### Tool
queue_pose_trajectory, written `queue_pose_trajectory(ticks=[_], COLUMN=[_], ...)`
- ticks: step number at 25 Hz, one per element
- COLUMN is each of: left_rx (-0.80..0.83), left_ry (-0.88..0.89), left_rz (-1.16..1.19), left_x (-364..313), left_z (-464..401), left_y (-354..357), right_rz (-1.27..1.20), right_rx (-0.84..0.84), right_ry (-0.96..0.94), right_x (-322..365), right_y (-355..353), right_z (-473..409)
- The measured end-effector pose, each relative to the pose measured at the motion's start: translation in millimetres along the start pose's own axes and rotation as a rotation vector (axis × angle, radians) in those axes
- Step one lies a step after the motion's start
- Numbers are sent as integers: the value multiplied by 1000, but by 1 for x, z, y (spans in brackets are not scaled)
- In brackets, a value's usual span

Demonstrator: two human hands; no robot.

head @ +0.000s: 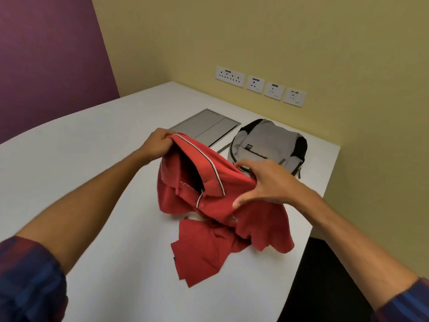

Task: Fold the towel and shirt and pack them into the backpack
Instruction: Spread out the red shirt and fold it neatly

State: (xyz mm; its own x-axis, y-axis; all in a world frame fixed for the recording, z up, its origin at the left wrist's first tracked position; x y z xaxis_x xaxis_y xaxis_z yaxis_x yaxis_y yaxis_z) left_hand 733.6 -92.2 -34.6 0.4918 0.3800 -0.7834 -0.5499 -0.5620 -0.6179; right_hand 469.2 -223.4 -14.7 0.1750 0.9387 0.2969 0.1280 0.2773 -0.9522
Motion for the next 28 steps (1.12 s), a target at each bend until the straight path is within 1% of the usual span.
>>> queue_pose_trajectory(ticks=[1,3,5,7,9,12,13,15,17,19,22,26,28], left_rx=[-5,-31,-55,-29,37,131,180,301,383,412,428,366,226], left_ry=[3,-21,-33,-38,-38,-41,-39,-24,44,150,240,413,500], left_rz=[-26,-16,4,-22,-94,-223,-248,-290,-386,-513,-565,-615,-624], left_x=[-4,-7,-12,-19,-22,-17,-15,-16,-21,-27,-35,-61,-78], left_z=[-2,-4,-4,-1,2,17,23,35,39,38,38,33,26], left_y=[-7,-18,-27,-35,-44,-57,-57,-50,-41,-34,-30,-38,-51], right_rz=[121,265,309,302,222,-91,-182,-257,-242,-213,-169,-61,-19], right_rx=[5,-102,-254,-336,-398,-538,-566,-599,-641,-729,-871,-1013,-1040], right_ry=[-28,-67,-114,-169,-139,54,107,153,179,229,312,350,365], right_x=[1,0,-1,-5,-17,-48,-57,-69,-75,-81,-88,-88,-87], right_y=[6,13,16,20,19,1,-6,-20,-36,-54,-85,-124,-136], right_z=[0,-2,-3,-3,-2,-2,-2,-4,-8,-8,-3,9,12])
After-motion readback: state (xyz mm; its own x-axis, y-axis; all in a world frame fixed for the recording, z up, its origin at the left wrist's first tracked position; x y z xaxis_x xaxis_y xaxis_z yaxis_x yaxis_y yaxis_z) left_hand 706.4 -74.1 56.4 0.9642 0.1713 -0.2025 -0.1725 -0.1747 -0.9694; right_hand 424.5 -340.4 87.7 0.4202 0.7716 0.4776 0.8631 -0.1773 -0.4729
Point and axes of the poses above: each hand's wrist, its own z-axis away from the middle knuckle, its own y-axis out of the palm, x = y × z, the point moved 6 cm from there along -z, towards the middle knuckle, and after that the axes turned 2 degrees about -y, right-handed, at the moved point
